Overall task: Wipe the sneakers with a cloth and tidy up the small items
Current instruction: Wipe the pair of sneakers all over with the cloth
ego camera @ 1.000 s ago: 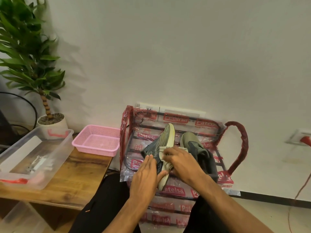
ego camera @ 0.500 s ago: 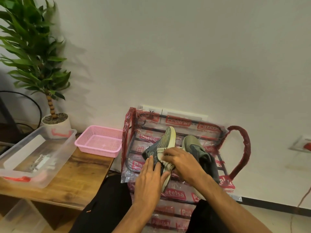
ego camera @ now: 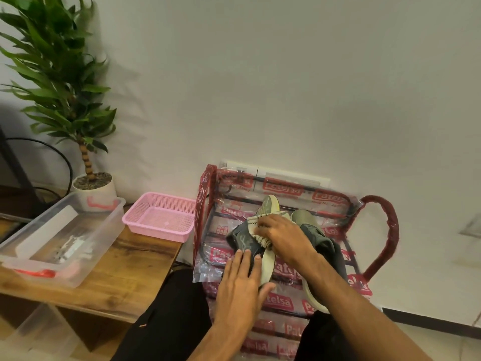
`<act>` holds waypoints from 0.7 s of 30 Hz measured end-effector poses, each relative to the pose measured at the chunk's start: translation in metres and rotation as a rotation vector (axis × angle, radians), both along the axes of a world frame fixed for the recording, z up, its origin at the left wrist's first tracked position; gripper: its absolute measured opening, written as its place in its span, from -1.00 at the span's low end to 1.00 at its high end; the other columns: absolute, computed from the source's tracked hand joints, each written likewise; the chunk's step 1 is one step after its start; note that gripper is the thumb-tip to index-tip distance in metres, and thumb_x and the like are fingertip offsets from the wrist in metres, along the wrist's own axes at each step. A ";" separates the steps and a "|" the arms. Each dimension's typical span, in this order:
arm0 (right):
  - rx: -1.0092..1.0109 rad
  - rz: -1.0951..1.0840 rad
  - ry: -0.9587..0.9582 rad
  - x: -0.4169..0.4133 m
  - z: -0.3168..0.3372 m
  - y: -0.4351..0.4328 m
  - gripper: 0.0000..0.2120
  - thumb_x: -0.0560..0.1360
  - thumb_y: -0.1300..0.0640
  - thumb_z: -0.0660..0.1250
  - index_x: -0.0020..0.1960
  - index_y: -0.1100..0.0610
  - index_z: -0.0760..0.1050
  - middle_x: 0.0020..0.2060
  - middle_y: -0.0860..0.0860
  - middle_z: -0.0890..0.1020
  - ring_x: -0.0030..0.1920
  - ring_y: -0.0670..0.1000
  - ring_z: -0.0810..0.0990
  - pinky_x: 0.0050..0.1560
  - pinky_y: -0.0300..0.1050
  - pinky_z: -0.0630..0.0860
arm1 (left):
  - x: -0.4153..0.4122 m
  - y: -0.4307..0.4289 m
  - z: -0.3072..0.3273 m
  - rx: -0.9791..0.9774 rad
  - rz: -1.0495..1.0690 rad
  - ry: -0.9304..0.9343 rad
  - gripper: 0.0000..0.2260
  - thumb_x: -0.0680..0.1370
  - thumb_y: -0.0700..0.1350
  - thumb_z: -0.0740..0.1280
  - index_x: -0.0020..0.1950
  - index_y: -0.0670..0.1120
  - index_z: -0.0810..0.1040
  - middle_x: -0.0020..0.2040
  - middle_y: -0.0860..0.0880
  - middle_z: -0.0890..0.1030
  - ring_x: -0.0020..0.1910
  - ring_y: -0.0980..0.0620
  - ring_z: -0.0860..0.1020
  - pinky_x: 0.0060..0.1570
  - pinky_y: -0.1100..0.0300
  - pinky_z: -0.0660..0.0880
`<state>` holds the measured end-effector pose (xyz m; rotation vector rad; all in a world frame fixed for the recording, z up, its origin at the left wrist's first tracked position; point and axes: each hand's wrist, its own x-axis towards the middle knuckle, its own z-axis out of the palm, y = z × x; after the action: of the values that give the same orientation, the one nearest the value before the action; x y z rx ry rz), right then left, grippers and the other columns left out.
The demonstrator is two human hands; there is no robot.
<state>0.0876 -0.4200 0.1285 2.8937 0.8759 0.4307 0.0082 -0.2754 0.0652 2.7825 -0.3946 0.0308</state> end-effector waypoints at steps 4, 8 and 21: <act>0.037 0.047 0.018 -0.003 0.000 0.004 -0.61 0.44 0.32 0.36 0.25 0.15 0.57 0.22 0.08 0.56 0.28 0.12 0.48 0.29 0.03 0.43 | -0.002 0.001 0.007 -0.019 -0.008 0.050 -0.15 0.36 0.45 -0.36 0.58 0.13 -0.02 0.59 -0.13 -0.17 0.58 -0.10 -0.07 0.50 0.04 -0.02; 0.000 0.132 0.034 -0.007 -0.009 0.000 -0.62 0.37 0.30 0.46 0.17 0.12 0.61 0.13 0.04 0.61 0.17 0.09 0.56 0.15 0.01 0.54 | -0.004 -0.002 0.008 0.011 -0.006 0.058 -0.30 0.49 0.35 -0.15 0.59 0.09 -0.03 0.60 -0.15 -0.13 0.58 -0.11 -0.08 0.51 0.06 -0.02; -0.045 0.033 -0.023 0.003 -0.005 0.002 -0.67 0.42 0.32 0.37 0.16 0.14 0.60 0.08 0.06 0.60 0.14 0.11 0.54 0.18 0.01 0.50 | -0.003 0.000 0.008 -0.034 0.008 0.034 -0.23 0.41 0.41 -0.30 0.57 0.16 0.08 0.59 -0.18 -0.04 0.57 -0.15 0.03 0.46 0.05 -0.03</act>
<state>0.0904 -0.4182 0.1236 2.8319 0.9185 0.4411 0.0049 -0.2754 0.0737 2.7471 -0.3710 -0.0072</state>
